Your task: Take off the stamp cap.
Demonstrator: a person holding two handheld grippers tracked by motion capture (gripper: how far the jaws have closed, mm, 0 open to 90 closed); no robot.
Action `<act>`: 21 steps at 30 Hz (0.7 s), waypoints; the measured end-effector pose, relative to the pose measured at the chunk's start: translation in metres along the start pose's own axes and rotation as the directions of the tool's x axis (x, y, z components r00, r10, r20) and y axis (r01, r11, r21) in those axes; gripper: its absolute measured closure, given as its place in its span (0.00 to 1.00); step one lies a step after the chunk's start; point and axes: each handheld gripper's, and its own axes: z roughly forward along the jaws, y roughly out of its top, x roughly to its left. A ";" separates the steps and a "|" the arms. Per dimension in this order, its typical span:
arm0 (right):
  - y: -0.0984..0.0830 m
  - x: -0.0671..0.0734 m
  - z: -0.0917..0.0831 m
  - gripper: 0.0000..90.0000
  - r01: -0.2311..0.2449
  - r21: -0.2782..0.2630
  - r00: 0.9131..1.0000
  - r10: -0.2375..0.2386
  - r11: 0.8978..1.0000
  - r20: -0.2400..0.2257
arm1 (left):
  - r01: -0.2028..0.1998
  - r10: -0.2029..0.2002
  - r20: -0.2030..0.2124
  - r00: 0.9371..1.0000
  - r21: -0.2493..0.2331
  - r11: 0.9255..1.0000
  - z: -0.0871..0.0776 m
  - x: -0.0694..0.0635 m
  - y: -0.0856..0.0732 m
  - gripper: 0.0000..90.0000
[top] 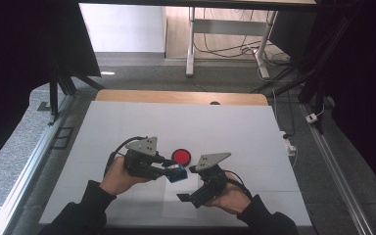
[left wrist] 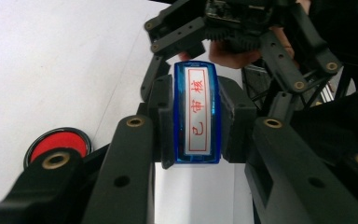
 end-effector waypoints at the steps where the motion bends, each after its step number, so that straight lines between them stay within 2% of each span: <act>1: 0.001 -0.001 0.001 0.04 0.006 -0.002 1.000 -0.006 1.000 -0.004 | -0.003 0.003 0.005 1.000 -0.001 1.000 0.000 0.000 0.000 0.78; 7: 0.003 -0.005 0.004 0.25 0.037 -0.018 0.998 -0.038 0.999 -0.055 | -0.015 0.016 0.039 0.999 -0.021 1.000 -0.001 0.000 -0.001 0.78; 9: 0.004 -0.005 0.003 0.34 0.044 -0.023 0.995 -0.046 0.999 -0.085 | -0.018 0.020 0.050 0.999 -0.033 0.999 -0.002 0.001 -0.002 0.78; 10: 0.005 -0.006 0.001 0.43 0.043 -0.047 0.992 -0.048 0.998 -0.114 | -0.019 0.021 0.055 0.998 -0.037 0.999 -0.002 0.001 -0.002 0.78; 11: 0.005 -0.006 0.001 0.43 0.043 -0.047 0.992 -0.048 0.998 -0.114 | -0.021 0.024 0.059 0.998 -0.042 0.999 -0.003 0.001 -0.002 0.78; 15: 0.007 -0.008 -0.001 0.56 0.045 -0.070 0.987 -0.055 0.997 -0.153 | -0.028 0.033 0.074 0.997 -0.062 0.998 -0.004 0.002 -0.003 0.78; 21: 0.008 -0.012 -0.002 0.67 0.037 -0.091 0.979 -0.054 0.995 -0.194 | -0.038 0.044 0.091 0.995 -0.065 0.997 -0.004 0.001 -0.003 0.78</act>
